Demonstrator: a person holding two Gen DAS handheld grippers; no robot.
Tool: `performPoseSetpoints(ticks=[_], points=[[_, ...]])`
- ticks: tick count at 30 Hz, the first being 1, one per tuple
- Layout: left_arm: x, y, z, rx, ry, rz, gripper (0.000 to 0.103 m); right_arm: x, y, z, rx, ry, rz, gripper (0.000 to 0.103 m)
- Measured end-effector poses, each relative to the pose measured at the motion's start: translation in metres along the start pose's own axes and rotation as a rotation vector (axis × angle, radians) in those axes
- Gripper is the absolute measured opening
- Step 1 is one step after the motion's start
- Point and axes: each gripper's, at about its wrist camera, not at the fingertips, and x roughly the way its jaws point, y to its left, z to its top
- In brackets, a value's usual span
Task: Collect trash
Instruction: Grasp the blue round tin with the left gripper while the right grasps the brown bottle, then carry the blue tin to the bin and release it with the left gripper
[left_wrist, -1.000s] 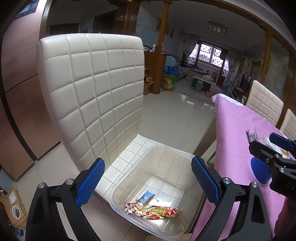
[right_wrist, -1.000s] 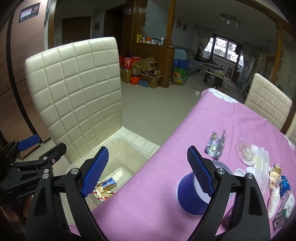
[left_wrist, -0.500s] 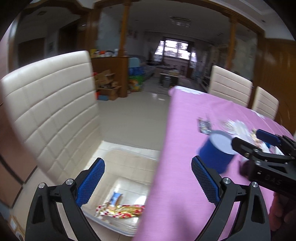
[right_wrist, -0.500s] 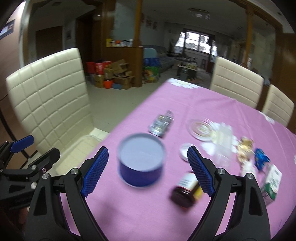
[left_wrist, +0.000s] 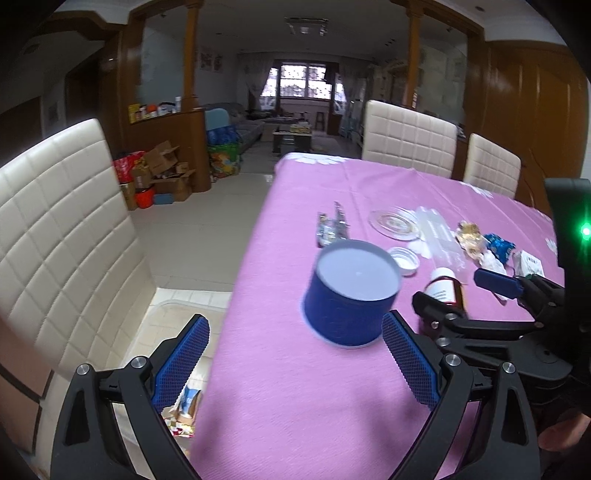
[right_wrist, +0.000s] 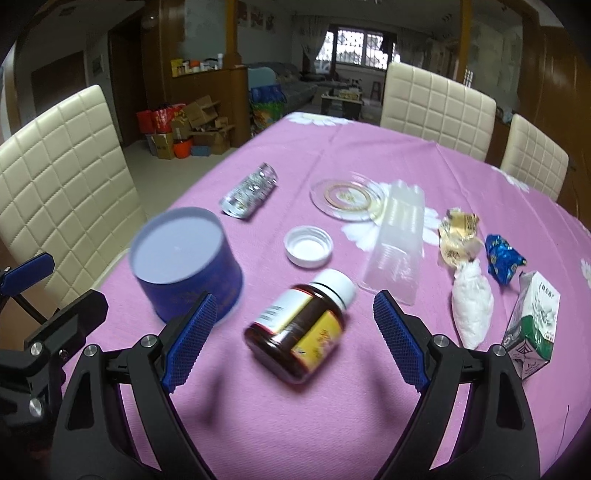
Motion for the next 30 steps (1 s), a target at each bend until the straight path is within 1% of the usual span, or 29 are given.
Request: performPoseSetpoints(ticks=[1, 2, 3, 4, 5, 9, 13, 17, 19, 23, 24, 25, 27, 28, 30], points=[[0.002, -0.003, 0.0, 0.003, 0.005, -0.01, 0.092, 0.002, -0.004, -0.001, 0.007, 0.008, -0.004, 0.082], [0.005, -0.007, 0.0, 0.007, 0.014, -0.024, 0.092, 0.006, -0.008, -0.003, 0.017, 0.025, 0.0, 0.078], [0.009, -0.011, 0.001, 0.01, 0.023, -0.032, 0.092, 0.009, -0.012, -0.004, 0.03, 0.041, 0.009, 0.07], [0.013, -0.015, 0.001, 0.017, 0.033, -0.039, 0.092, 0.013, -0.017, -0.006, 0.046, 0.061, 0.015, 0.064], [0.018, -0.019, 0.002, 0.024, 0.042, -0.041, 0.092, 0.017, -0.02, -0.007, 0.056, 0.075, 0.017, 0.06], [0.032, -0.029, 0.008, 0.043, 0.067, -0.045, 0.092, 0.019, -0.032, -0.008, 0.072, 0.061, 0.012, 0.059], [0.044, -0.033, 0.017, 0.051, 0.089, -0.032, 0.092, 0.024, -0.041, -0.005, 0.085, 0.061, 0.016, 0.059], [0.06, -0.033, 0.021, 0.039, 0.13, -0.009, 0.092, 0.028, -0.047, -0.002, 0.094, 0.06, 0.03, 0.06], [0.066, -0.033, 0.021, 0.025, 0.147, -0.017, 0.092, 0.028, -0.048, -0.002, 0.096, 0.06, 0.034, 0.06], [0.067, -0.033, 0.021, 0.011, 0.149, -0.022, 0.092, 0.029, -0.047, -0.001, 0.093, 0.06, 0.04, 0.06], [0.066, -0.033, 0.021, 0.012, 0.144, -0.027, 0.089, 0.028, -0.046, -0.001, 0.09, 0.059, 0.042, 0.06], [0.065, -0.034, 0.02, 0.016, 0.14, -0.031, 0.082, 0.028, -0.044, -0.002, 0.086, 0.059, 0.041, 0.06], [0.062, -0.037, 0.019, 0.025, 0.137, -0.038, 0.073, 0.026, -0.041, -0.002, 0.074, 0.055, 0.042, 0.059], [0.06, -0.037, 0.019, 0.024, 0.136, -0.033, 0.073, 0.024, -0.039, -0.003, 0.07, 0.052, 0.035, 0.059], [0.058, -0.034, 0.018, 0.01, 0.138, -0.051, 0.073, 0.021, -0.037, -0.003, 0.063, 0.046, 0.035, 0.059]])
